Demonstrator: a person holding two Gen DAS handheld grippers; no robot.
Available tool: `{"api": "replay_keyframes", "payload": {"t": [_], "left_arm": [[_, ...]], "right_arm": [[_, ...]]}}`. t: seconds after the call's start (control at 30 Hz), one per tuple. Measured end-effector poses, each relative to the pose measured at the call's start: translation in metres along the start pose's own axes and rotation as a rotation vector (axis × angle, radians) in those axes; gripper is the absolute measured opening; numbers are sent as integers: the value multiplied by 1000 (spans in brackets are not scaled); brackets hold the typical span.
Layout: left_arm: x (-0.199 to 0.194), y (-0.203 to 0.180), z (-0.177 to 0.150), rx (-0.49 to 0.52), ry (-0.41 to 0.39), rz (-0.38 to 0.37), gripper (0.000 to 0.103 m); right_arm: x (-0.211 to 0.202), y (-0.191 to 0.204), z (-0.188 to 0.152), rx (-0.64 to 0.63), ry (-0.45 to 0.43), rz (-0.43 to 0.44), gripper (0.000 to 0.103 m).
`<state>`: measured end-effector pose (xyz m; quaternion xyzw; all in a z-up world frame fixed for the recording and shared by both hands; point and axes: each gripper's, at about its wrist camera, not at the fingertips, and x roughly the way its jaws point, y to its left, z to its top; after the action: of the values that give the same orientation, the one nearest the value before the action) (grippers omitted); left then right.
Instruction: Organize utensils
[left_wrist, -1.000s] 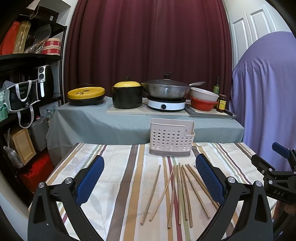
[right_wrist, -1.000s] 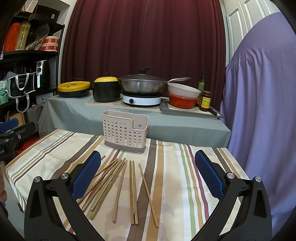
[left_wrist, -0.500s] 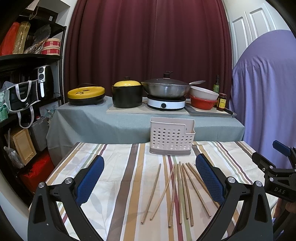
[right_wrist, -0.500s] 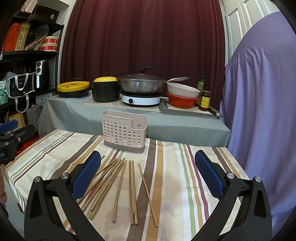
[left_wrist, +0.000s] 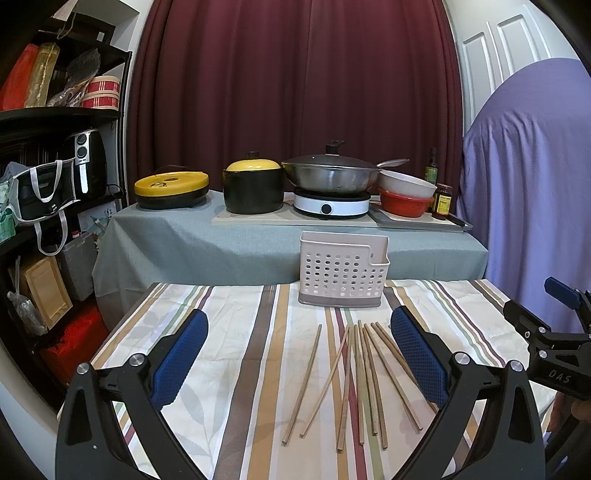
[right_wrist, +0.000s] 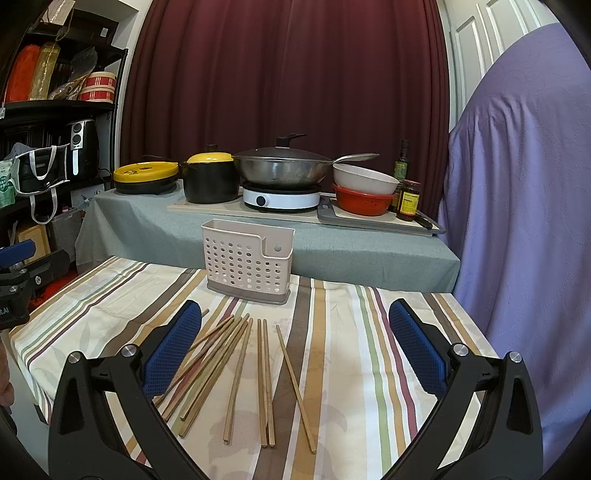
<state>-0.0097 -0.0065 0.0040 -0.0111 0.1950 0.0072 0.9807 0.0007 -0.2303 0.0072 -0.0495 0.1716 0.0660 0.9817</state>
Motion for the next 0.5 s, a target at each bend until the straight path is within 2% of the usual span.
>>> {"api": "replay_keyframes", "payload": {"t": [0.5], "left_arm": [[1,0,-2,5,4,0,97]], "right_arm": [[0,0,0,-1,-3,-1,99]]}}
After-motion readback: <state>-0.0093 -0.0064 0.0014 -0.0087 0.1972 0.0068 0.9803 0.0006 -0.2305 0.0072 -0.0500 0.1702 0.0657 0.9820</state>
